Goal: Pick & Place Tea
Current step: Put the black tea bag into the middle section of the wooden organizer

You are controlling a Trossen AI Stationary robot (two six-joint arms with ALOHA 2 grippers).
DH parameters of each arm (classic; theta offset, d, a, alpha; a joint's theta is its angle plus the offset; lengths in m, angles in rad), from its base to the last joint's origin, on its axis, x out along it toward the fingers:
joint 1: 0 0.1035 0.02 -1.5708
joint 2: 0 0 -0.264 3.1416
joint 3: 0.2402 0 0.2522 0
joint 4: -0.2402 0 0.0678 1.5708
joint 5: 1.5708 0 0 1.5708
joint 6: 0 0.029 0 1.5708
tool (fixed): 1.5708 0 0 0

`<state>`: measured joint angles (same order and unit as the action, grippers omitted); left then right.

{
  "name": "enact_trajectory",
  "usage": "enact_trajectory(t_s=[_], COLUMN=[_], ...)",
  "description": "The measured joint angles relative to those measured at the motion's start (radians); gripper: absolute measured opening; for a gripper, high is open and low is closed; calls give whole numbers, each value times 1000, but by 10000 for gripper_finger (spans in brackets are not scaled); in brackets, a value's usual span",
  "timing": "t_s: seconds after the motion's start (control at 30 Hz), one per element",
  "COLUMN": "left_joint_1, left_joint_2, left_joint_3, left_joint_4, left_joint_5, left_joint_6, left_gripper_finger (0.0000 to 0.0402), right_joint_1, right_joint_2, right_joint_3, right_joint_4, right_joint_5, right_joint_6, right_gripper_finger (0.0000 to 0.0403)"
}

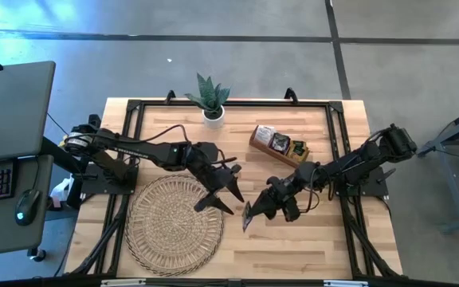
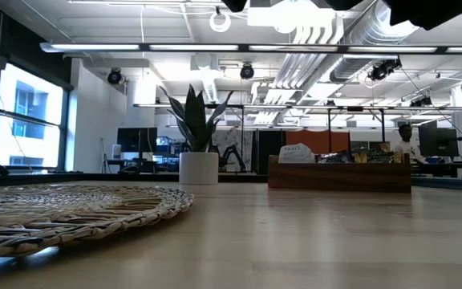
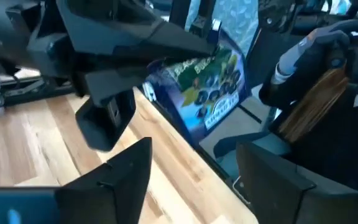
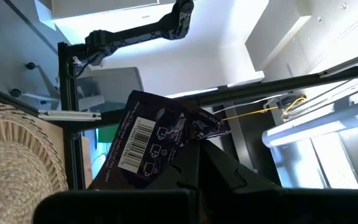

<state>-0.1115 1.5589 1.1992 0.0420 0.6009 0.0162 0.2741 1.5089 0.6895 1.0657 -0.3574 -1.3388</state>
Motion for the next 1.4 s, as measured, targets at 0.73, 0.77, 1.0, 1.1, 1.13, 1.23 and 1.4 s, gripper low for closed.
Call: enact_trajectory(t_s=[0.73, 0.77, 1.0, 1.1, 1.13, 1.23, 1.4], left_joint_1=[1, 1, 0, 0, 0, 0, 1], left_joint_2=[43, 43, 43, 43, 43, 43, 43], left_joint_3=[1, 1, 0, 0, 0, 0, 0], left_joint_4=[67, 68, 41, -17, -34, -74, -84], left_joint_5=[47, 48, 39, -15, -34, -58, -63], left_joint_6=[-99, -99, -108, -123, -126, -139, -179], left_gripper_finger=[245, 245, 245, 245, 245, 245, 245], right_joint_1=[-118, -118, -112, -96, -90, -70, -42], right_joint_2=[0, 0, 0, 0, 0, 0, 0], right_joint_3=[25, 25, 25, 25, 25, 25, 25], right_joint_4=[-29, -29, -50, -92, -104, -125, -207], right_joint_5=[-258, -264, -181, -61, -26, 95, 297], right_joint_6=[79, 78, 165, 120, 86, 28, 0], right_gripper_finger=[5, 5, 3, 3, 3, 2, 3])
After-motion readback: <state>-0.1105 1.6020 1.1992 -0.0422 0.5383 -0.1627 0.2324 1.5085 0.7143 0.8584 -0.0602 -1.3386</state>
